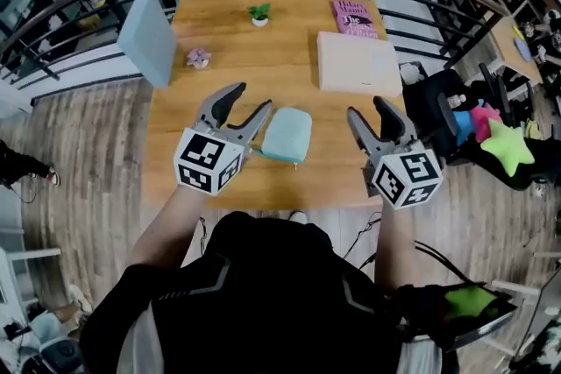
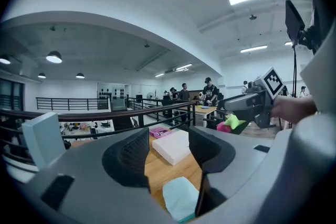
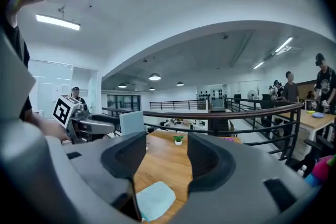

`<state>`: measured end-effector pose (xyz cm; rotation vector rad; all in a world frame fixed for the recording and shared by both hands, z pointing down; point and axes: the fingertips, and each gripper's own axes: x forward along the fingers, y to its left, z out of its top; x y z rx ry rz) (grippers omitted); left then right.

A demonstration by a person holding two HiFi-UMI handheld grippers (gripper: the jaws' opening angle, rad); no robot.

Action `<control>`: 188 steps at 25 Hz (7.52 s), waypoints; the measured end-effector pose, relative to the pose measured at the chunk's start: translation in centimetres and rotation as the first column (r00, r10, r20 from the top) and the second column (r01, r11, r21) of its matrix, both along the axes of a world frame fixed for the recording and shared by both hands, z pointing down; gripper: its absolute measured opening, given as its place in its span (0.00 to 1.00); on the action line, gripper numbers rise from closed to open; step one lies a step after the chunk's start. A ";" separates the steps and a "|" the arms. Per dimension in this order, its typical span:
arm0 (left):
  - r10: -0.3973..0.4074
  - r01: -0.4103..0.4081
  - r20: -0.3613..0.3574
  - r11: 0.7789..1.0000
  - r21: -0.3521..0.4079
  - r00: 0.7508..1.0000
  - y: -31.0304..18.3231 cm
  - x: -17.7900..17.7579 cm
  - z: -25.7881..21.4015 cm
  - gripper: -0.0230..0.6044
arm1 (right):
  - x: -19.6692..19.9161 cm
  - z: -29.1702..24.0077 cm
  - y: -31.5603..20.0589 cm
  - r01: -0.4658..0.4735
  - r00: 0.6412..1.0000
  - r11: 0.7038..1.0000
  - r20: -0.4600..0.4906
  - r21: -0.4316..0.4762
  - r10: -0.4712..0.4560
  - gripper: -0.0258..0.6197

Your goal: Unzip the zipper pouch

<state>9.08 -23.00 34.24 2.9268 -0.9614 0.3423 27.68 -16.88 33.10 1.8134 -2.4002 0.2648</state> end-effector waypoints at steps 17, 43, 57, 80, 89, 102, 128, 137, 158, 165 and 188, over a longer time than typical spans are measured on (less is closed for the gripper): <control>-0.143 0.181 0.153 0.946 -0.269 0.978 3.6 -0.9 16.6 0.41 | -3.9 16.0 -3.5 0.396 0.916 0.896 0.020 -0.203 -0.401 0.37; -0.162 0.283 0.281 0.835 -0.472 0.946 9.9 -2.5 31.0 0.41 | -9.7 36.8 1.9 0.615 0.506 0.553 -0.256 -0.562 -0.824 0.29; -0.132 0.254 0.273 0.839 -0.481 0.953 10.5 -1.9 30.5 0.41 | -10.9 37.5 1.9 0.672 0.480 0.516 -0.219 -0.531 -0.850 0.14; 0.091 -0.056 0.164 0.977 -0.205 0.982 5.5 -0.3 16.7 0.40 | -12.6 19.5 -2.4 0.563 0.814 0.749 0.075 -0.349 -0.576 0.12; 0.249 -0.254 0.158 0.967 0.010 0.955 4.5 0.8 10.0 0.36 | -13.0 12.8 -3.1 0.424 0.905 0.843 0.139 -0.330 -0.401 0.12; 0.360 -0.418 0.257 0.881 0.223 0.897 4.7 3.2 6.2 0.28 | -13.7 8.0 -1.7 0.353 0.930 0.872 0.228 -0.339 -0.288 0.12; 0.368 -0.368 -0.018 0.929 -0.041 0.930 4.1 0.9 3.7 0.09 | -14.5 7.1 0.2 0.407 0.913 0.850 0.112 -0.334 -0.393 0.12; 0.267 -0.266 0.010 0.963 -0.041 0.964 1.9 -1.4 4.0 0.09 | -14.9 7.4 0.3 0.434 0.900 0.837 0.125 -0.334 -0.417 0.12; 0.110 -0.107 0.026 0.991 -0.080 0.994 -1.2 -5.5 5.1 0.09 | -14.7 8.1 -0.2 0.464 0.885 0.820 0.144 -0.335 -0.442 0.12; 0.052 -0.046 0.070 0.995 -0.083 0.996 -2.4 -7.3 6.2 0.09 | -14.3 8.8 -0.8 0.463 0.886 0.817 0.152 -0.345 -0.438 0.12; -0.048 0.067 0.097 0.978 -0.199 0.994 -4.0 -3.8 10.2 0.09 | -7.4 14.2 -5.3 0.380 0.919 0.823 0.076 -0.423 -0.386 0.12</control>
